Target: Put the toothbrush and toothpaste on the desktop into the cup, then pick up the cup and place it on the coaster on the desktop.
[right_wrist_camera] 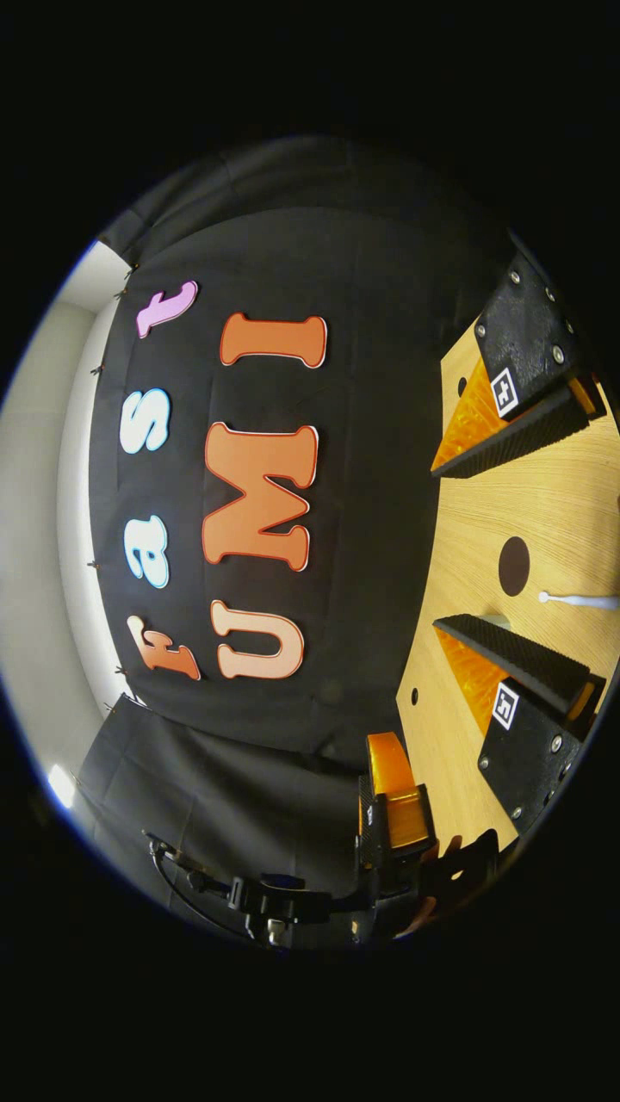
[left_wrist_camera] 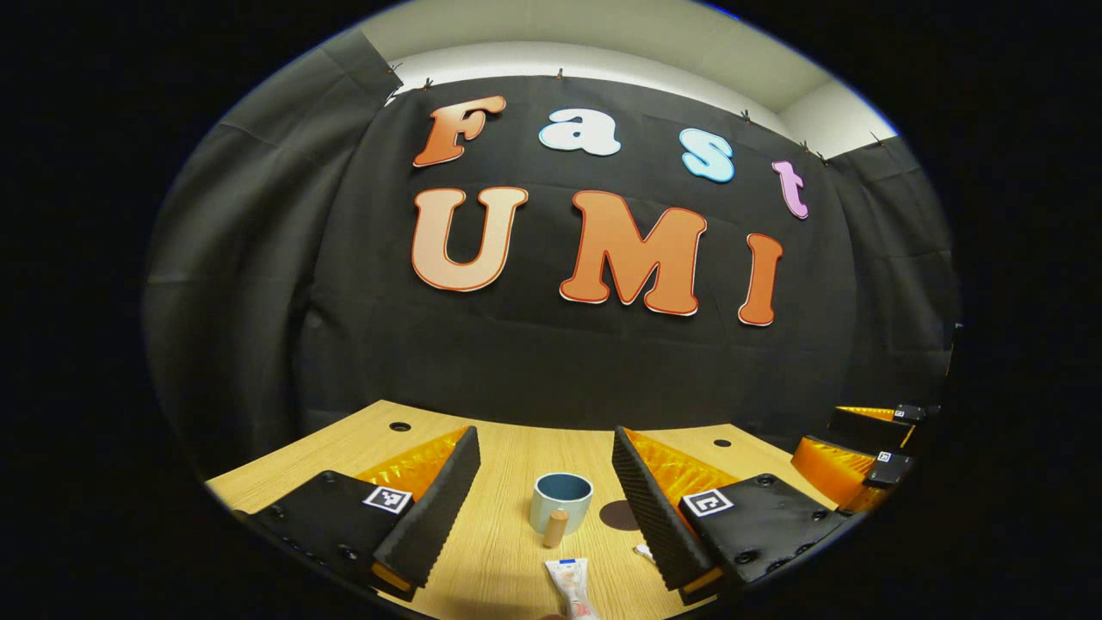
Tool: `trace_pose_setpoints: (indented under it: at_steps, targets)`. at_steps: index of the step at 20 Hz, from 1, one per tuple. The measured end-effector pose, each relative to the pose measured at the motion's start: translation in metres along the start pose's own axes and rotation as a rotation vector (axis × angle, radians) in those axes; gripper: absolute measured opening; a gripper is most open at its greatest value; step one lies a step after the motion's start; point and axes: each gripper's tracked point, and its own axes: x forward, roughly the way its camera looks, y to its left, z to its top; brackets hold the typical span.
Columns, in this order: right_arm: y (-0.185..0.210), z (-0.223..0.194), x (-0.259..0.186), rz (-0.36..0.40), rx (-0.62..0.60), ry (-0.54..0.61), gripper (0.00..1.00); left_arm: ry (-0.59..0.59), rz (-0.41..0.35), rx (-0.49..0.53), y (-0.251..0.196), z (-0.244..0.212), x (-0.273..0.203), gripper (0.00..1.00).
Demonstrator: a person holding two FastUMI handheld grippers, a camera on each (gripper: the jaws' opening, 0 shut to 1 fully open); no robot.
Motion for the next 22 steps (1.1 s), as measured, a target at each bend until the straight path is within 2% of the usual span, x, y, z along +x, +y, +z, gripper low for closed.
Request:
trace_pose_setpoints:
  at_steps: [2,3,4,7,10,13,14,17,18,19,20,22]
  targets:
    - [0.003,-0.008,0.001,0.021,0.002,0.028,0.96,0.033,0.031,0.043,0.008,-0.005,0.003,0.94]
    - [0.006,-0.013,0.002,0.038,0.004,0.049,0.96,0.076,0.022,0.056,0.005,-0.013,0.008,0.98]
    - [0.006,-0.018,0.001,0.05,0.006,0.071,0.96,0.12,-0.002,0.055,-0.002,-0.022,0.011,0.94]
    - [0.002,-0.034,-0.002,0.07,0.017,0.142,0.96,0.299,-0.084,0.02,-0.018,-0.055,0.021,0.98]
    - [-0.008,-0.046,-0.006,0.06,0.035,0.206,0.96,0.496,-0.068,0.0,-0.019,-0.086,0.029,0.98]
    - [-0.003,-0.051,-0.009,0.088,0.069,0.224,0.96,0.697,-0.101,-0.085,-0.037,-0.125,0.029,0.99]
    - [-0.002,-0.052,-0.009,0.096,0.074,0.229,0.96,0.761,-0.099,-0.103,-0.038,-0.135,0.027,0.96]
    - [-0.006,-0.055,-0.013,0.095,0.051,0.247,0.96,0.943,-0.089,-0.117,-0.039,-0.163,0.019,1.0]
    - [-0.008,-0.057,-0.013,0.092,0.044,0.254,0.96,0.987,-0.097,-0.12,-0.04,-0.171,0.018,0.98]
    - [-0.007,-0.064,-0.014,0.093,0.039,0.273,0.96,1.037,-0.095,-0.11,-0.04,-0.18,0.014,0.97]
    - [-0.006,-0.069,-0.015,0.097,0.036,0.298,0.96,1.073,-0.085,-0.092,-0.038,-0.189,0.013,0.92]
    - [-0.002,-0.081,-0.017,0.106,0.032,0.342,0.96,1.141,-0.06,-0.041,-0.032,-0.209,0.01,0.92]
